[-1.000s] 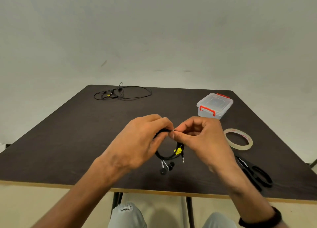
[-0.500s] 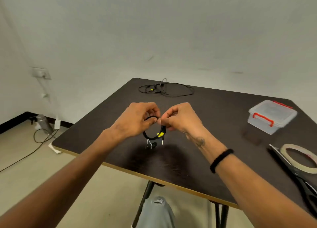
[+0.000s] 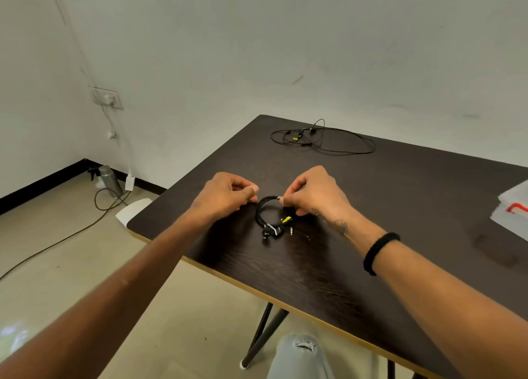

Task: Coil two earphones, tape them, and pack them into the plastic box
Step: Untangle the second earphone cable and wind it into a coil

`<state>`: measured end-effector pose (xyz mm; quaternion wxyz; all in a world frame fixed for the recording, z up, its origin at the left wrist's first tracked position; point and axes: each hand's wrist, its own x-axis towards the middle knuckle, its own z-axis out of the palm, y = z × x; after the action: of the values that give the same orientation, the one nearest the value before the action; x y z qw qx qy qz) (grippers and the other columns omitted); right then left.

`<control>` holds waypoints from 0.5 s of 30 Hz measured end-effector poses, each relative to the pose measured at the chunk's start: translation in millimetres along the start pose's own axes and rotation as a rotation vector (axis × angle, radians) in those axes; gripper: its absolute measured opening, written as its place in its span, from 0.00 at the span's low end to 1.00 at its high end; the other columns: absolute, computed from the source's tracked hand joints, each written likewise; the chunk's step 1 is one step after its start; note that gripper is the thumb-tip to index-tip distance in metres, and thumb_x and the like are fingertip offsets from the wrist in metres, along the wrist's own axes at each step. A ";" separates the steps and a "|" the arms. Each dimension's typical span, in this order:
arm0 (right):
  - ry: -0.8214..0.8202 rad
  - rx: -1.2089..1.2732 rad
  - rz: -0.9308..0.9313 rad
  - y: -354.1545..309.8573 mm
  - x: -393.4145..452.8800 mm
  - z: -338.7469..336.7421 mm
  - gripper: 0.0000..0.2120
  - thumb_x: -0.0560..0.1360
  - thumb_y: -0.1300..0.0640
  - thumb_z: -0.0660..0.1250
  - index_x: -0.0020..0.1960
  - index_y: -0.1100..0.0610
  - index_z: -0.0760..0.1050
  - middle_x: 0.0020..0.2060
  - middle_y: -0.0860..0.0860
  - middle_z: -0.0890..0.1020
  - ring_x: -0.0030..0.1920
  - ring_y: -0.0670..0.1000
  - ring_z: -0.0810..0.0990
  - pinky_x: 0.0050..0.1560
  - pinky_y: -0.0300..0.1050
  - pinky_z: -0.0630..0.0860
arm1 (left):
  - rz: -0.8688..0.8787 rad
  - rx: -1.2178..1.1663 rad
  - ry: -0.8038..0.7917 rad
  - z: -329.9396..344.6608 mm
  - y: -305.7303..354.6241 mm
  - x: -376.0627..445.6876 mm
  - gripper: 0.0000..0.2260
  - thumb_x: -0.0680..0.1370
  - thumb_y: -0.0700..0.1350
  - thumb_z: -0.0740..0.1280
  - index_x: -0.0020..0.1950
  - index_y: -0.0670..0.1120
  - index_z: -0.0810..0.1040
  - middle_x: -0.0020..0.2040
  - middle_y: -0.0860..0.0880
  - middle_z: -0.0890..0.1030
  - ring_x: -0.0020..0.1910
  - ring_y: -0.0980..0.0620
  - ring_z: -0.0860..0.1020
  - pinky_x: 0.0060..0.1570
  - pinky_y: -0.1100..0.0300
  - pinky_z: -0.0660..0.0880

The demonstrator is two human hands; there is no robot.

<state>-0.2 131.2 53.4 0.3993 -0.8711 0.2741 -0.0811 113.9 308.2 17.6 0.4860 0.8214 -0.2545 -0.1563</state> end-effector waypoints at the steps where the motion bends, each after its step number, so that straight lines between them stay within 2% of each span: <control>1: 0.002 -0.009 0.005 1.2 -0.2 -1.1 0.07 0.72 0.55 0.81 0.38 0.55 0.86 0.36 0.52 0.87 0.31 0.48 0.84 0.25 0.32 0.74 | 0.003 0.003 0.015 1.3 -0.4 1.7 0.06 0.81 0.50 0.71 0.52 0.51 0.86 0.44 0.54 0.89 0.42 0.59 0.82 0.43 0.62 0.77; 6: 0.048 -0.059 -0.008 7.3 7.9 -21.3 0.09 0.76 0.52 0.77 0.38 0.54 0.84 0.33 0.51 0.87 0.34 0.50 0.87 0.28 0.35 0.79 | 0.018 0.002 0.074 9.0 4.4 18.0 0.05 0.80 0.50 0.72 0.51 0.52 0.86 0.42 0.54 0.89 0.40 0.61 0.83 0.48 0.60 0.79; 10: 0.087 -0.093 -0.034 27.3 25.5 -39.6 0.08 0.76 0.54 0.76 0.40 0.56 0.85 0.34 0.52 0.88 0.38 0.53 0.89 0.43 0.48 0.87 | 0.047 0.017 0.102 28.2 26.1 47.3 0.04 0.79 0.49 0.72 0.50 0.51 0.86 0.41 0.53 0.88 0.39 0.58 0.81 0.48 0.58 0.80; 12: 0.088 -0.079 -0.049 38.5 38.6 -45.3 0.06 0.75 0.55 0.76 0.41 0.55 0.85 0.34 0.51 0.88 0.37 0.51 0.89 0.47 0.51 0.87 | 0.059 0.041 0.092 41.7 37.1 66.6 0.05 0.78 0.49 0.73 0.50 0.51 0.86 0.43 0.51 0.88 0.43 0.54 0.83 0.49 0.58 0.81; 15: 0.128 -0.175 -0.120 49.2 64.2 -54.5 0.02 0.76 0.57 0.75 0.46 0.55 0.86 0.40 0.50 0.88 0.41 0.49 0.86 0.48 0.45 0.84 | 0.065 0.107 0.090 62.2 50.3 101.5 0.06 0.77 0.50 0.73 0.52 0.51 0.86 0.48 0.50 0.88 0.52 0.50 0.84 0.57 0.57 0.81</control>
<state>13.6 34.8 48.4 0.2978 -0.9105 0.2526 -0.1362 152.6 185.6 31.0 0.4572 0.8437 -0.2668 -0.0894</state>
